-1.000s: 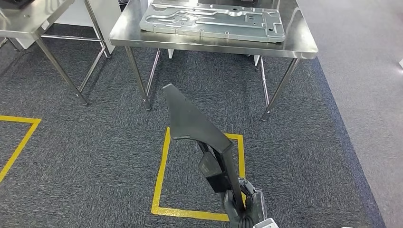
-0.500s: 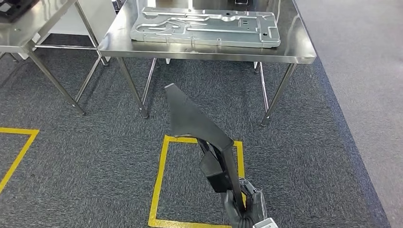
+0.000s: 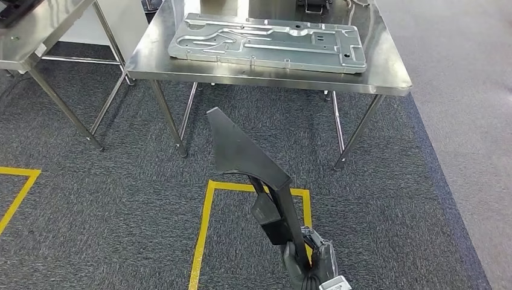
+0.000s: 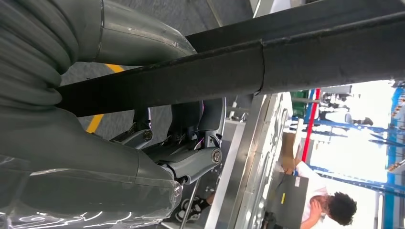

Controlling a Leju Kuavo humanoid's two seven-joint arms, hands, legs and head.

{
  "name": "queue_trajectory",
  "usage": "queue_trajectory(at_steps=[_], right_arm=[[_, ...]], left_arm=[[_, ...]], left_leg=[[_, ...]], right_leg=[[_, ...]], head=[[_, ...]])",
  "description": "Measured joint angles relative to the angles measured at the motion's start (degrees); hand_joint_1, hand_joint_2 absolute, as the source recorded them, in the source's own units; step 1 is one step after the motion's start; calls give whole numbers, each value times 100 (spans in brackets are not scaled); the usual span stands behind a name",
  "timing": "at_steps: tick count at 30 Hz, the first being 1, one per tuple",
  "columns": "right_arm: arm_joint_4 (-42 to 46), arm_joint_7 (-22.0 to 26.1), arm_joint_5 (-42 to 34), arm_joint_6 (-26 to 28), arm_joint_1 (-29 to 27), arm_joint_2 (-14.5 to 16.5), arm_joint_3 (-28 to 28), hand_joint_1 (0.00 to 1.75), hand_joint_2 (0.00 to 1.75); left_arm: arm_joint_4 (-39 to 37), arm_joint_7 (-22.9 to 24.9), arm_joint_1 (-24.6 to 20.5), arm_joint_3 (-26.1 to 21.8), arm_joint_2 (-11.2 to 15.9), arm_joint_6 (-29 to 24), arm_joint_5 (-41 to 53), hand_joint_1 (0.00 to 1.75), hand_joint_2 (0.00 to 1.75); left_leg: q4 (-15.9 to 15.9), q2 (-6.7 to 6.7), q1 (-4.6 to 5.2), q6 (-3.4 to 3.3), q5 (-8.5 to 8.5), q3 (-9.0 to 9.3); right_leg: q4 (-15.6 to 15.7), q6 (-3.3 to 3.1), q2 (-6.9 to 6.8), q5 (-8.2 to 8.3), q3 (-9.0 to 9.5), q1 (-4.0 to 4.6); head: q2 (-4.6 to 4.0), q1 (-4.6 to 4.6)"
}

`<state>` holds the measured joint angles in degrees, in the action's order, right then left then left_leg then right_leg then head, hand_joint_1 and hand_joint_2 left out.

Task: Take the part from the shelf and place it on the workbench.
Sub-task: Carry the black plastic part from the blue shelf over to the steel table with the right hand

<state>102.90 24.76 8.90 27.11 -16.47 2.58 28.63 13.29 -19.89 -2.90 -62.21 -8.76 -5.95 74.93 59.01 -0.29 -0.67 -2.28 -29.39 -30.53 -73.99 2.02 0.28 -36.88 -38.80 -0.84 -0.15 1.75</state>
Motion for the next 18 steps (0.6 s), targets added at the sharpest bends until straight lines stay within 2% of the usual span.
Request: queue_trajectory(at_steps=[1, 3, 4, 5, 6, 8, 9, 10, 11, 14, 15, 16, 17, 18], right_arm=[[-15, -26, 50, 24, 2, 0, 0, 175, 175], [-47, -116, 231, 110, 17, 0, 1, 175, 175], [-66, -189, 366, 174, 36, -1, 1, 175, 175], [-82, -285, 533, 242, 57, -1, 0, 175, 175], [-94, -402, 734, 320, 76, -1, -3, 175, 175], [-102, -690, 1197, 460, 112, 3, -24, 175, 175], [-100, -847, 1437, 519, 129, 9, -48, 175, 175], [-98, -990, 1651, 558, 152, 18, -84, 175, 175], [-96, -1110, 1821, 583, 177, 28, -125, 175, 175], [-91, -1291, 2025, 603, 227, 51, -225, 175, 175], [-90, -1311, 2037, 603, 229, 55, -243, 175, 175], [-89, -1323, 2045, 603, 229, 57, -259, 175, 175], [-87, -1331, 2050, 603, 230, 58, -271, 175, 175], [-86, -1334, 2054, 603, 231, 59, -280, 175, 175]], left_arm=[[0, 0, 4, -11, 1, 14, -1, 0, 0], [0, 1, 13, -34, 3, 50, 1, 0, 0], [0, 2, 11, -43, 5, 67, 2, 0, 0], [0, 7, 5, -51, 8, 79, 5, 0, 0], [1, 11, 1, -56, 16, 88, 11, 0, 0], [1, 19, -9, -64, 40, 109, 39, 0, 0], [2, 20, -9, -69, 56, 122, 55, 0, 0], [1, 22, -16, -76, 68, 137, 71, 0, 0], [2, 24, -23, -82, 78, 150, 80, 0, 0], [2, 27, -13, -93, 97, 166, 89, 0, 0], [1, 28, 2, -94, 106, 166, 89, 0, 0], [1, 30, 14, -96, 115, 166, 89, 0, 0], [1, 31, 21, -96, 121, 166, 89, 0, 0], [1, 31, 29, -97, 128, 166, 89, 0, 0]], left_leg=[[0, -4, -3, 11, -56, 74], [-7, -9, -8, 41, -176, 228], [-11, -13, -6, 65, -228, 292], [-25, -15, -3, 100, -277, 324], [-25, -14, 2, 138, -302, 362], [-10, -6, 8, 219, -317, 427], [66, -3, 5, 245, -320, 449], [218, -2, 0, 268, -346, 395], [483, -2, -7, 284, -425, 260], [1468, -1, -9, 307, -854, -417], [1578, -1, -8, 301, -918, -573], [1488, -1, -6, 286, -849, -639], [1228, -1, -2, 261, -647, -624], [869, 3, 6, 226, -335, -565]], right_leg=[[148, 2, -4, 122, -39, -7], [794, -21, -18, 700, 72, -6], [1082, -42, -32, 906, 130, 12], [1261, -78, -41, 1040, 168, 31], [1335, -120, -46, 1077, 178, 48], [1384, -209, -33, 1049, 246, 51], [1420, -246, -28, 1044, 314, 43], [1444, -283, -28, 1022, 388, 38], [1465, -315, -30, 996, 455, 36], [1474, -377, -26, 877, 588, 62], [1474, -381, -15, 828, 644, 71], [1474, -380, -6, 776, 712, 79], [1474, -374, 1, 720, 791, 87], [1476, -365, 4, 664, 860, 93]], head=[[0, -1], [0, -2], [0, -3], [0, -3], [0, -3], [0, -3], [0, -4], [0, -3], [0, -3], [0, -4], [0, -3], [0, -3], [0, -3], [0, -3]])
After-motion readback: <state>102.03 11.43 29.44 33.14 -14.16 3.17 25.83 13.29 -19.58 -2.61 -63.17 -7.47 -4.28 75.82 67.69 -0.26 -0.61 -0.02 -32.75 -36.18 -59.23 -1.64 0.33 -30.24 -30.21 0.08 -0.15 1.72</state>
